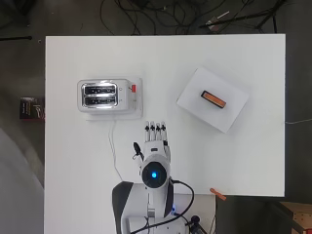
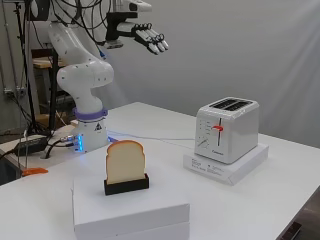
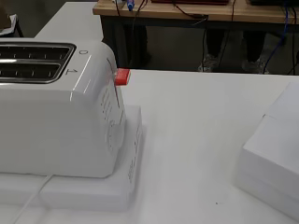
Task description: Teleoperate dual arm-hand system to toast a bread
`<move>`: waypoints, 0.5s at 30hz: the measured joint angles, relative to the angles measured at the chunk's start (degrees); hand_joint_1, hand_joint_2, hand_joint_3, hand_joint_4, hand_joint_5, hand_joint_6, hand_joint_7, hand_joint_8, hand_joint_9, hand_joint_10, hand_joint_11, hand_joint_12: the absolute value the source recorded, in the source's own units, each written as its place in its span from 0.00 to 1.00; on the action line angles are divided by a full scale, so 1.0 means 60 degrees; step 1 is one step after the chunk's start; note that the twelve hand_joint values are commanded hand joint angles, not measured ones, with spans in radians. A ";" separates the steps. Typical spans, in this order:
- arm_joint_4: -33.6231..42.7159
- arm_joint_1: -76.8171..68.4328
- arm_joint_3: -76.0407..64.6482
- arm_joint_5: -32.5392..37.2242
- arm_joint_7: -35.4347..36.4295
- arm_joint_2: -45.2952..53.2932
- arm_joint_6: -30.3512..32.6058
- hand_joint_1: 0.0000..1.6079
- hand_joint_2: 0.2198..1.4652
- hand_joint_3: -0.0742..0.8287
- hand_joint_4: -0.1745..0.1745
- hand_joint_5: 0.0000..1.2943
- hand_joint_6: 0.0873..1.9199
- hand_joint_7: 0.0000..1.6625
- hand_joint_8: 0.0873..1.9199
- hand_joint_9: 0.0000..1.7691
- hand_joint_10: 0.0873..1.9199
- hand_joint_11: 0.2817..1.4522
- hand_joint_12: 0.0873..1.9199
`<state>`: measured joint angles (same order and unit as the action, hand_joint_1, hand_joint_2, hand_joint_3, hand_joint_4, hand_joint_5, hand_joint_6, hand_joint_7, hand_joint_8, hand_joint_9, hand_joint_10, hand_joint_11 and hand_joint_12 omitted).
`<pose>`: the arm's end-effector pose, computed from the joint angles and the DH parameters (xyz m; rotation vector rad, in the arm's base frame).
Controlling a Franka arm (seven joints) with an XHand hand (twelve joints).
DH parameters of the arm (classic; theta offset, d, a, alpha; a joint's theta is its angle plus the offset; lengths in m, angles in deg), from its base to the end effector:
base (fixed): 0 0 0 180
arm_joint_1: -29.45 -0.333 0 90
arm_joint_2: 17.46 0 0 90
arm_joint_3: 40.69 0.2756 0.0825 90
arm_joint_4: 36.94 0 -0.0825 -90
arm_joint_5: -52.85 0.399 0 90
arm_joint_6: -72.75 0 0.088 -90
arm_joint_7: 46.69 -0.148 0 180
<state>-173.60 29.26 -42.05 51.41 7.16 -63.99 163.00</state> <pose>0.3441 -0.0113 0.5162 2.8031 1.4009 -0.0030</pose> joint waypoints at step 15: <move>-0.1836 0.0250 -0.1596 -0.0889 0.2224 -0.2429 -0.0164 0.21 0.83 0.08 0.29 0.30 0.00 0.33 0.00 0.39 0.00 0.22 0.00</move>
<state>-184.62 30.76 -51.63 46.08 20.50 -78.57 162.02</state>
